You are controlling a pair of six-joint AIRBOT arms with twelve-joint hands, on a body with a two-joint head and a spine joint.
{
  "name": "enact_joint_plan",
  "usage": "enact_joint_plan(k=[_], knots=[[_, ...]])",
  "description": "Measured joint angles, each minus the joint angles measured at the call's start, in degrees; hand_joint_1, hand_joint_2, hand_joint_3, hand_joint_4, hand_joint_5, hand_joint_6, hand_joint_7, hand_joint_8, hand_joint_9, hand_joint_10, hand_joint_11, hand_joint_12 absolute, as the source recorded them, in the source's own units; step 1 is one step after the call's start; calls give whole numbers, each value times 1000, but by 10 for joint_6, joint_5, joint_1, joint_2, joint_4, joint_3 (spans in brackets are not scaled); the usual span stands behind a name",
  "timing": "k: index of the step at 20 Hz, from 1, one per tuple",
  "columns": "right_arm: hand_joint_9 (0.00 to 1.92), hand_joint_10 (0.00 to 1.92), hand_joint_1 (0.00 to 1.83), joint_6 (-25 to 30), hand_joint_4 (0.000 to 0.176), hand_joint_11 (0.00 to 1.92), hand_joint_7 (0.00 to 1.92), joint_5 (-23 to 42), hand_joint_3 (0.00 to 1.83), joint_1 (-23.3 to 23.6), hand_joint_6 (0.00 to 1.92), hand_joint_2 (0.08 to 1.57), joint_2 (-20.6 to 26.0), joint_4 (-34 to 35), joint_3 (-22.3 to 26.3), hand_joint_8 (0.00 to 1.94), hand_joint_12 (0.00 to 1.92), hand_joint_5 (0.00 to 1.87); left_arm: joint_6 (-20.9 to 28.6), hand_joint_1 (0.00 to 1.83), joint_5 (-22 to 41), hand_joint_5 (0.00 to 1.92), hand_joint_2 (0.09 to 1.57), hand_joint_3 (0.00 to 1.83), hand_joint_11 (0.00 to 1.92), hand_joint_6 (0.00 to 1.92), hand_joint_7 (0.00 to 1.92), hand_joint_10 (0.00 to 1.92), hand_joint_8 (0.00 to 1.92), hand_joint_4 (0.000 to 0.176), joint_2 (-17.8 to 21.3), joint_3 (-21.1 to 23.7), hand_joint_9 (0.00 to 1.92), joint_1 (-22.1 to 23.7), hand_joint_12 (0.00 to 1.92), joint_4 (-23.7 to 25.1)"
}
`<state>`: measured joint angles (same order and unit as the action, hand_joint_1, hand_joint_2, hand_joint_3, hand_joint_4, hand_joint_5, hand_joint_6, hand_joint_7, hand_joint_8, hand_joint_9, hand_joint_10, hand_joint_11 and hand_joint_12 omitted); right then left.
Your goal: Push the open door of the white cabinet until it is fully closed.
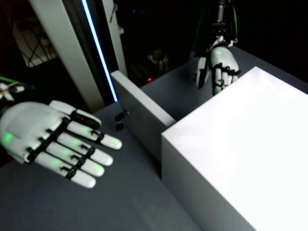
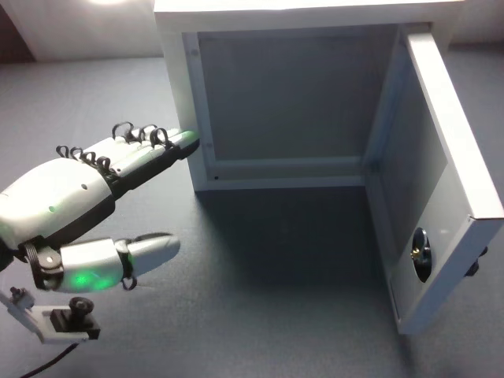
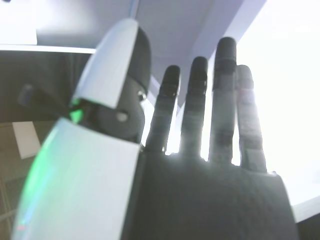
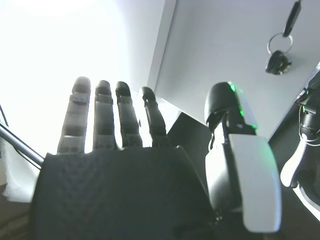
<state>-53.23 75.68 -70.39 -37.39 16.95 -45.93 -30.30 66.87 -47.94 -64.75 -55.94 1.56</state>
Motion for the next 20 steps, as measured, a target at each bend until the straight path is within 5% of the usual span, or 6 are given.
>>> enact_joint_plan(k=[7,9,11,13,16,20], knots=[[14,5,486,2,0,0,45,4,0,-1,8,1387,0,6,2,7,538,60,-8,393,15,29,1314,0,0,8,11,0,4,0,0,0,0,0,0,-18],[83,24,543,8,0,0,133,6,0,-1,15,1382,-2,1,2,10,659,130,-13,469,28,72,1293,2,0,4,58,7,6,0,0,0,44,-1,366,-30],[120,30,443,19,0,0,185,8,7,0,15,1402,-2,-13,2,13,759,158,-17,520,39,89,1285,0,0,3,57,3,1,0,6,4,40,-8,328,-41],[184,54,465,25,0,0,250,8,1,0,22,1402,-3,-30,2,20,923,195,-21,483,41,72,1298,1,0,2,37,4,1,0,6,4,33,-14,494,-55],[311,179,360,37,0,0,382,7,0,0,157,1412,-3,-57,2,20,1344,330,-24,436,41,73,1309,0,0,1,56,9,3,0,9,4,45,-14,350,-61],[210,273,369,46,0,0,387,-13,0,9,384,1410,-2,-82,-1,1,1324,270,-24,571,33,108,1266,0,0,5,86,11,4,0,9,6,86,-16,274,-52]])
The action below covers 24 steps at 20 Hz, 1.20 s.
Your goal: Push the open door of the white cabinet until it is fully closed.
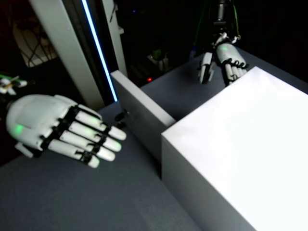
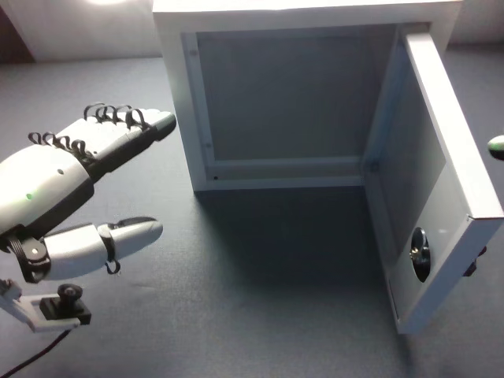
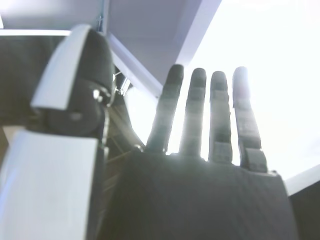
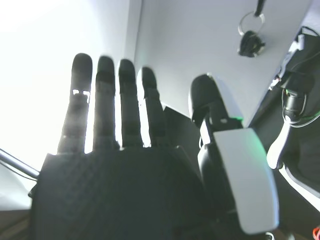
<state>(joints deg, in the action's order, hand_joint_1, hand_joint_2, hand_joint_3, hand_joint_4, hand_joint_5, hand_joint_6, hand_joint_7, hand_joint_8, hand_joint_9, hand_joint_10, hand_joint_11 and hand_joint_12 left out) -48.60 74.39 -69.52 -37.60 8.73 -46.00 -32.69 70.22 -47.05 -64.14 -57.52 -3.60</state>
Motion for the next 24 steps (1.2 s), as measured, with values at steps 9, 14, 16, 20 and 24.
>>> enact_joint_plan(k=[9,14,16,20,24], knots=[[161,552,357,19,0,0,407,-41,0,36,581,1314,2,-68,0,5,1471,155,0,488,1,92,1290,2,0,0,58,1,1,0,0,0,58,-2,104,-3],[168,705,442,24,0,0,443,-70,0,61,707,1308,-6,-91,-6,12,1503,160,0,492,1,97,1291,1,0,0,49,3,1,0,0,0,34,-2,92,-3],[135,691,418,28,0,0,408,-83,3,71,693,1315,-8,-105,-8,0,1496,125,0,494,0,98,1287,0,0,0,54,5,0,0,0,0,45,-2,120,-5],[172,705,393,35,0,0,437,-96,1,87,673,1313,-16,-119,-14,12,1564,132,0,532,0,98,1282,0,0,1,62,6,3,0,0,0,50,-7,123,-12],[153,669,426,40,0,0,428,-109,0,111,630,1323,-32,-136,-22,4,1523,142,0,401,1,65,1302,5,0,2,46,0,0,0,2,0,52,-10,303,-19]])
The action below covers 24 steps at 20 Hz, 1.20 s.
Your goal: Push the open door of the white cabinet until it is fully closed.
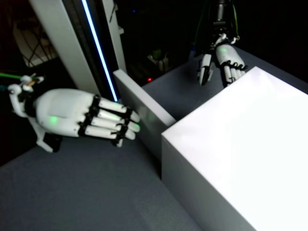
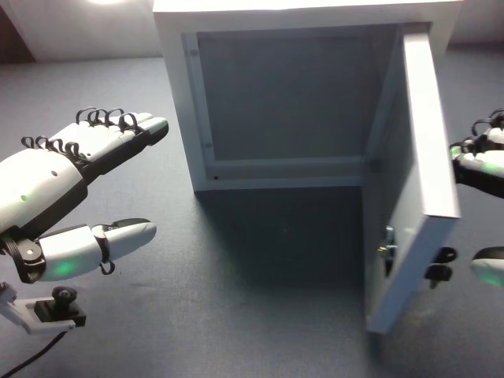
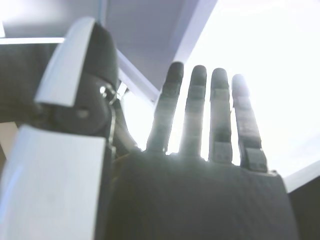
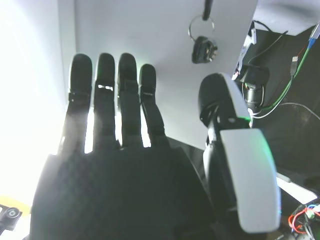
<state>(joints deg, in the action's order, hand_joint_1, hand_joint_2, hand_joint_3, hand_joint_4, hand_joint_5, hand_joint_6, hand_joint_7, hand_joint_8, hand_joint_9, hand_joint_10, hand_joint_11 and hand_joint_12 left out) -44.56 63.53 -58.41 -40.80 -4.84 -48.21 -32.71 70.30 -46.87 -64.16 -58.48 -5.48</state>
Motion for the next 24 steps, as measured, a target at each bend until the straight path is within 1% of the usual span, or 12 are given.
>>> enact_joint_plan(k=[3,5,7,10,11,13,14,16,17,19,22,24], knots=[[136,789,462,5,0,0,465,-11,0,15,789,1320,-13,-11,-7,15,1635,64,0,476,1,85,1295,0,0,3,48,1,2,0,3,0,46,-7,332,-4],[123,821,375,9,0,0,436,-22,2,24,830,1328,-25,-13,-15,2,1594,46,-1,486,5,86,1296,0,0,1,40,1,1,0,4,0,24,-10,297,-17],[153,845,345,11,0,0,419,-35,3,38,740,1344,-33,-23,-21,1,1537,81,-2,470,3,83,1298,0,0,1,39,1,1,0,5,0,18,-11,262,-21],[54,874,298,17,0,0,379,-45,1,58,611,1361,-51,-34,-31,3,1437,83,-3,483,17,90,1295,0,0,1,44,2,1,0,7,0,19,-17,321,-23],[46,929,316,20,0,0,392,-52,1,62,622,1364,-58,-38,-34,8,1496,85,-4,474,16,77,1300,0,0,0,30,0,0,0,9,1,10,-19,306,-25],[1,922,278,21,0,0,362,-57,0,74,696,1366,-70,-43,-39,2,1547,36,-6,515,19,91,1296,0,0,2,41,7,2,0,11,2,38,-19,637,-31],[0,932,306,23,0,0,363,-59,0,79,766,1355,-75,-48,-42,4,1605,21,-6,502,23,85,1303,2,0,0,26,2,0,0,11,2,29,-19,664,-33],[22,900,240,26,0,0,404,-69,0,94,804,1358,-87,-57,-48,22,1493,13,-7,540,27,90,1301,0,0,0,14,2,2,0,13,3,7,-26,500,-38],[22,900,240,26,0,0,404,-74,0,97,804,1358,-90,-59,-50,22,1493,13,-7,540,27,90,1301,0,0,0,14,2,2,0,13,4,7,-27,500,-40],[77,742,239,26,0,0,391,-81,0,104,686,1345,-99,-66,-54,9,1414,67,-8,551,29,92,1303,1,0,0,14,0,0,0,14,4,0,-30,401,-44],[86,656,337,30,0,0,380,-97,0,122,619,1342,-115,-82,-64,2,1307,93,-9,528,31,98,1295,0,0,2,27,1,2,0,14,4,2,-32,329,-46],[163,492,391,30,0,0,381,-103,0,134,578,1340,-127,-83,-71,0,1306,140,-9,516,33,94,1300,1,0,0,23,1,0,0,14,4,2,-34,278,-47]])
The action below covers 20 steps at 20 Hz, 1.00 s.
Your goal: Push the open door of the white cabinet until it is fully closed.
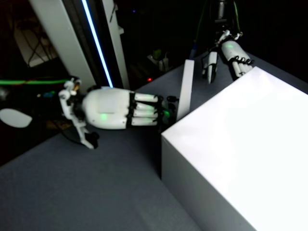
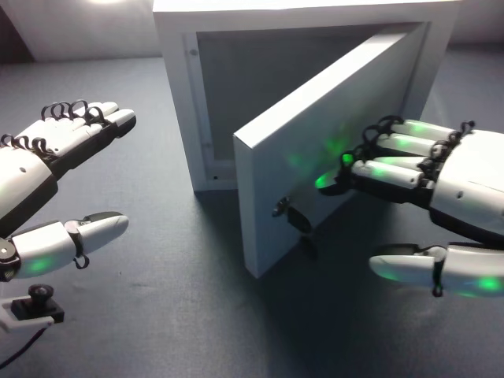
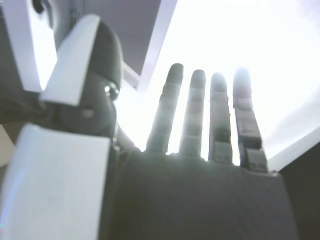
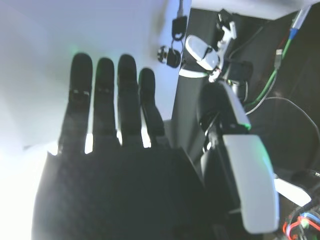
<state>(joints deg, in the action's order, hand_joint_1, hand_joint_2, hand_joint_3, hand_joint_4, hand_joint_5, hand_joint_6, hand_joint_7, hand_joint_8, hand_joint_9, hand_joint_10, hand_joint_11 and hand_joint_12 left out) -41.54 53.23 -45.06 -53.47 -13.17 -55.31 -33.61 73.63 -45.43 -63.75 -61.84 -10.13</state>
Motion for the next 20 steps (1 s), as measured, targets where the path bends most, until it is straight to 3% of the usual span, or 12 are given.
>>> enact_joint_plan(k=[1,2,4,5,8,9,11,14,16,18,19,20], knots=[[175,383,397,0,0,0,356,-6,1,6,504,1345,-6,0,-3,0,1239,164,0,502,2,89,1302,1,0,0,17,0,0,0,0,0,0,0,267,-2],[227,343,447,0,0,0,374,-10,0,10,446,1338,-12,-5,-7,3,1306,212,0,489,3,93,1304,2,0,1,19,0,1,0,0,0,1,0,255,-5],[190,298,420,1,0,0,325,-19,0,20,347,1337,-24,-6,-14,0,1246,204,0,491,6,94,1305,0,0,0,18,0,0,0,0,0,0,-4,213,-6],[266,377,503,2,0,0,416,-21,0,23,271,1316,-28,-5,-17,14,1420,284,0,497,6,102,1300,0,0,1,29,3,2,0,0,0,8,-5,337,-6],[188,262,516,2,0,0,323,-28,1,35,71,1322,-45,-7,-28,0,1133,293,0,490,7,99,1305,0,0,1,34,3,1,0,0,0,16,-6,510,-9],[243,245,558,2,0,0,356,-35,0,41,52,1307,-51,-7,-32,10,1225,322,0,495,7,96,1304,0,0,0,30,6,1,0,0,0,4,-6,472,-10],[291,147,484,2,0,0,350,-43,0,49,7,1317,-59,-6,-40,2,1184,300,0,503,9,103,1300,0,0,2,38,12,4,0,0,0,17,-6,455,-10],[176,17,573,2,0,0,178,-63,0,60,0,1278,-72,-3,-54,0,734,177,0,431,14,91,1302,0,0,1,36,0,1,0,0,0,0,-12,37,-14],[173,12,542,-6,0,0,150,-73,1,65,1,1290,-77,4,-56,2,816,141,0,438,16,85,1299,0,0,2,36,0,0,0,0,0,0,-12,7,-15],[141,6,479,-19,0,0,116,-79,2,71,1,1309,-82,8,-58,2,712,129,0,441,18,84,1294,0,0,2,34,0,1,2,0,0,0,-12,0,-15],[33,3,315,-21,0,0,16,-81,4,72,3,1348,-83,16,-58,2,215,47,0,458,19,85,1295,0,0,2,30,0,0,0,0,0,0,-12,0,-15],[33,3,315,-23,0,0,16,-82,4,72,3,1348,-83,17,-59,2,215,47,0,458,19,85,1295,0,0,2,30,0,0,0,0,0,0,-12,0,-14]])
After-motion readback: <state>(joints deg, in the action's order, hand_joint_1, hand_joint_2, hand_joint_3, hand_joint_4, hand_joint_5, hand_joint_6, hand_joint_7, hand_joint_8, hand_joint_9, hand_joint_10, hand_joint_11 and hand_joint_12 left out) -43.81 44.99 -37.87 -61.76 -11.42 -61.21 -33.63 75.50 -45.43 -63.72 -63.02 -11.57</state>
